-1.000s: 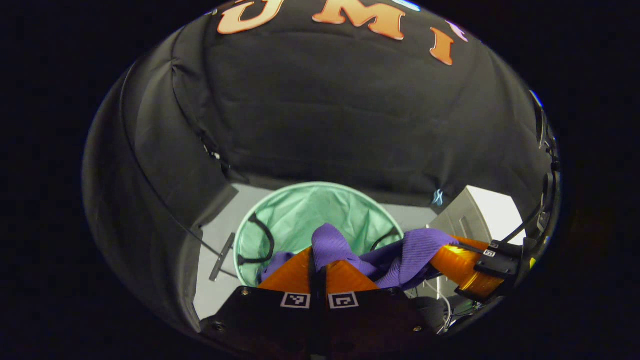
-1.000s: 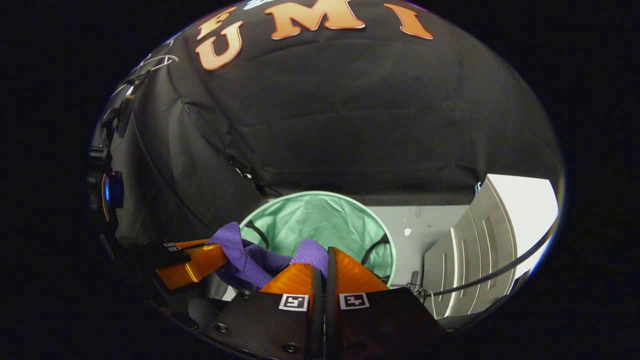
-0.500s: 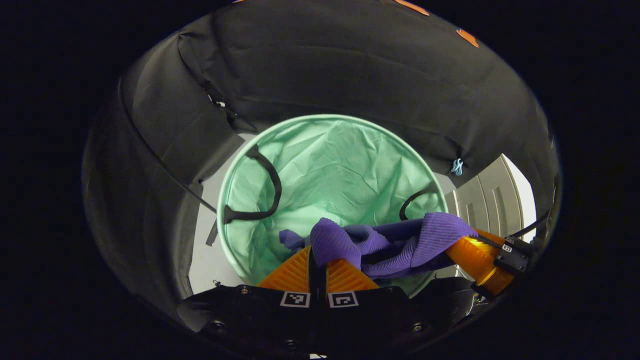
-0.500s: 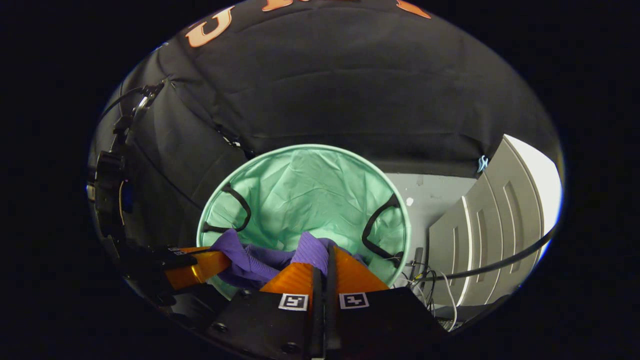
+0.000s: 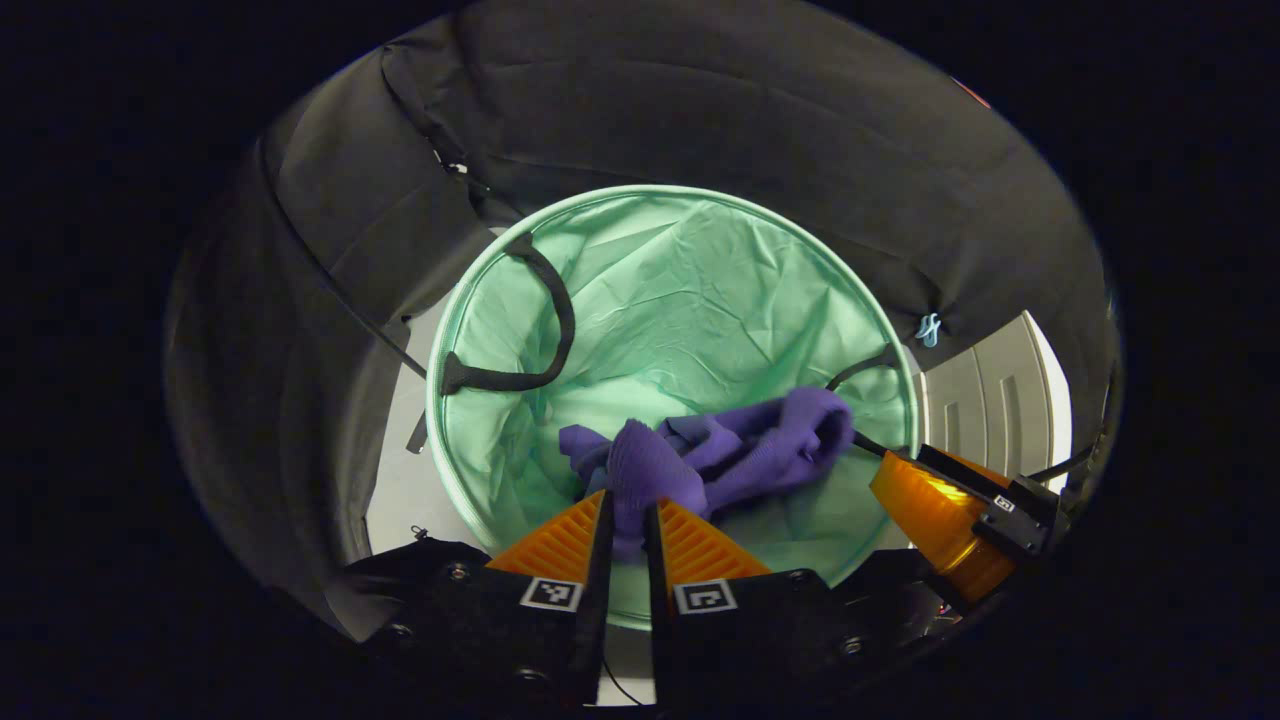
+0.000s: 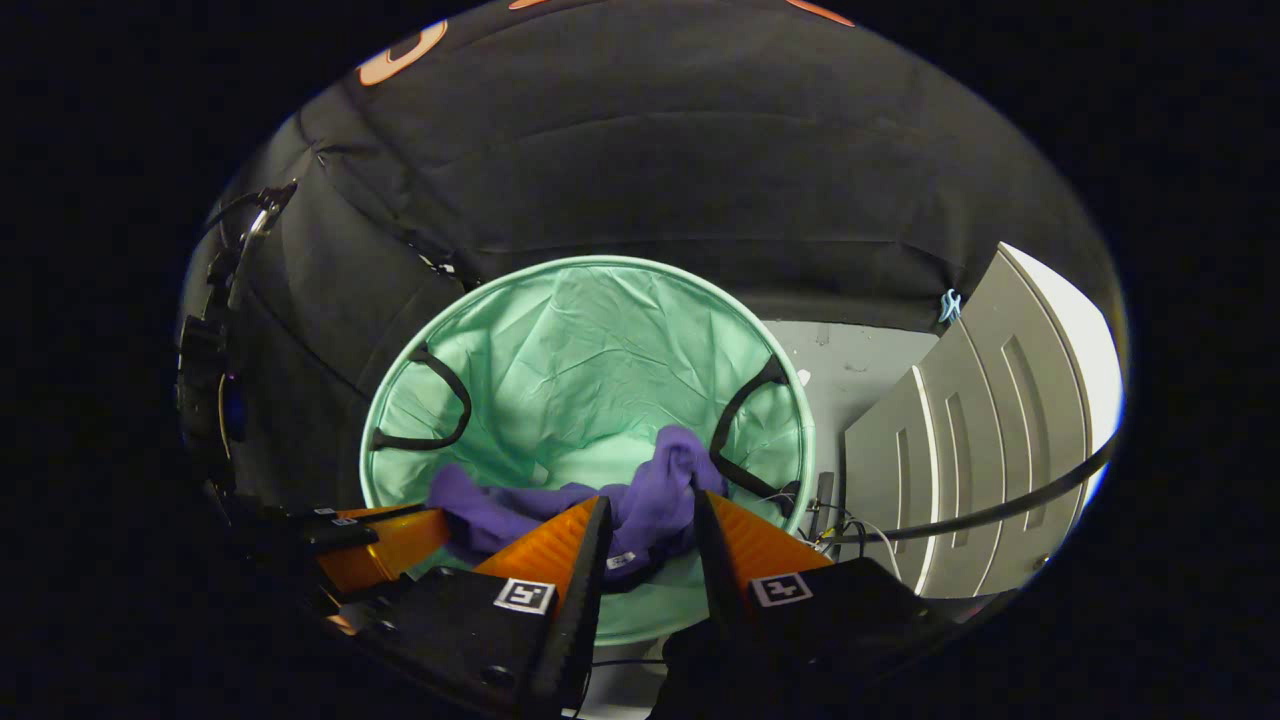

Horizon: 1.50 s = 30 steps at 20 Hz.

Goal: Grasp the clothes on the hanger with both hands and then place them into the laundry hamper below.

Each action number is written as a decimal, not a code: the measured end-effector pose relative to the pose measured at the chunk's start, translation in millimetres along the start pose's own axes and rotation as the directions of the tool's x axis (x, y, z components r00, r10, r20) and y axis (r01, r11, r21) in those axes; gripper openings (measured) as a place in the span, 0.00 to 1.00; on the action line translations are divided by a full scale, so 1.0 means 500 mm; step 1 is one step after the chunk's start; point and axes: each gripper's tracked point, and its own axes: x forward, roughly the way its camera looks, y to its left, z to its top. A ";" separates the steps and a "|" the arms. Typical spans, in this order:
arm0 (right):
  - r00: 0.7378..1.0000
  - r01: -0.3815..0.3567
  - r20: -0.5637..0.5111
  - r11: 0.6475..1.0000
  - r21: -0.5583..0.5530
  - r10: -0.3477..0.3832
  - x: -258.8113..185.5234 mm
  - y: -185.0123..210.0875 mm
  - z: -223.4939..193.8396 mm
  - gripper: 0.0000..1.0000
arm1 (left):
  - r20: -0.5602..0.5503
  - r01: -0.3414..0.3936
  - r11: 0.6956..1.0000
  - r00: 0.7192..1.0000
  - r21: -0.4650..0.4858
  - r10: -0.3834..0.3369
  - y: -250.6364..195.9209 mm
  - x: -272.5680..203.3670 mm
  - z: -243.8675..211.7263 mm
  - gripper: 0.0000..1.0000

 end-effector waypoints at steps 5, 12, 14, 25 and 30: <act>0.999 -0.006 0.045 1.000 0.009 0.006 -0.045 0.013 0.015 0.62 | 0.071 0.017 1.000 0.997 0.023 -0.019 -0.026 -0.071 0.022 0.55; 0.985 -0.012 0.172 1.000 0.014 0.009 -0.155 0.018 0.082 0.99 | 0.184 -0.018 1.000 0.983 0.014 0.015 -0.004 -0.160 0.061 0.97; 0.975 -0.018 0.222 1.000 0.012 0.015 -0.196 0.025 0.112 0.99 | 0.249 -0.020 1.000 0.968 0.006 0.018 -0.001 -0.193 0.100 0.98; 0.869 -0.058 0.491 0.998 -0.024 0.062 -0.440 0.064 0.322 0.98 | 0.577 -0.031 1.000 0.816 0.005 0.022 0.003 -0.465 0.296 0.98; 0.794 -0.034 0.607 0.999 -0.029 0.045 -0.565 0.044 0.387 0.98 | 0.719 -0.058 0.998 0.695 0.024 0.024 0.007 -0.600 0.360 0.96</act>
